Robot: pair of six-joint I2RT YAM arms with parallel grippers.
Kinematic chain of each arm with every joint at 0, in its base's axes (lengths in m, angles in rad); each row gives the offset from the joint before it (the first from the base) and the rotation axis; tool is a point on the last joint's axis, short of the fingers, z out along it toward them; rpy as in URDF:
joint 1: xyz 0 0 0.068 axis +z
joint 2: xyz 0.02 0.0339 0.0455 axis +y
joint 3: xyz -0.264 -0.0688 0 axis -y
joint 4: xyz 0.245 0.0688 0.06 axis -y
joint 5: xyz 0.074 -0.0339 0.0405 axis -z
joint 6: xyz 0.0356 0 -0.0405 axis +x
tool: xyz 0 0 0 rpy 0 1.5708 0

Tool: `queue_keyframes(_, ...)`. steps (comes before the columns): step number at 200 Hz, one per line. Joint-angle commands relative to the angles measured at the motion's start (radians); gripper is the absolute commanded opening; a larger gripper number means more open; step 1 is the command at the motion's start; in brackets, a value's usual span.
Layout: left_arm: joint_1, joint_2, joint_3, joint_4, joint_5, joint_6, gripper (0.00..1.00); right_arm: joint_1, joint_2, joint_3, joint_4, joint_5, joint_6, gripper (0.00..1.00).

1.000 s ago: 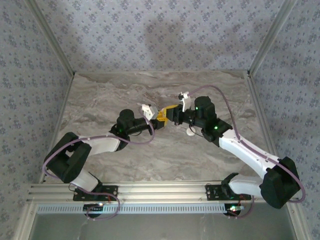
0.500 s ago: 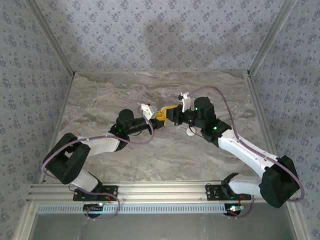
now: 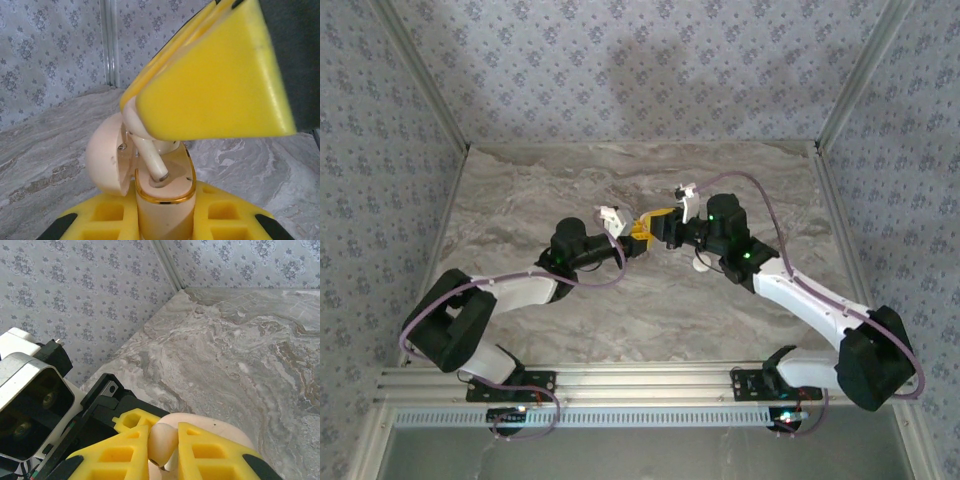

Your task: Insert the wireless bluetooth earbuds into the charging case

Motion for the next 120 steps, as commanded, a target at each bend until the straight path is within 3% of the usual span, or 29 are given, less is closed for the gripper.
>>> queue_keyframes(1, -0.011, -0.049, 0.050, 0.068, 0.034, -0.004, 0.17, 0.008, 0.025, -0.014, -0.013, -0.067, 0.005, 0.19)
queue_keyframes(51, -0.010, -0.063, 0.052, 0.065, 0.032, -0.007, 0.17, 0.010, 0.027, -0.014, -0.070, -0.122, -0.022, 0.19)
queue_keyframes(120, -0.011, -0.086, 0.050, 0.060, 0.038, -0.010, 0.17, 0.027, 0.040, 0.007, -0.168, -0.078, -0.113, 0.21)
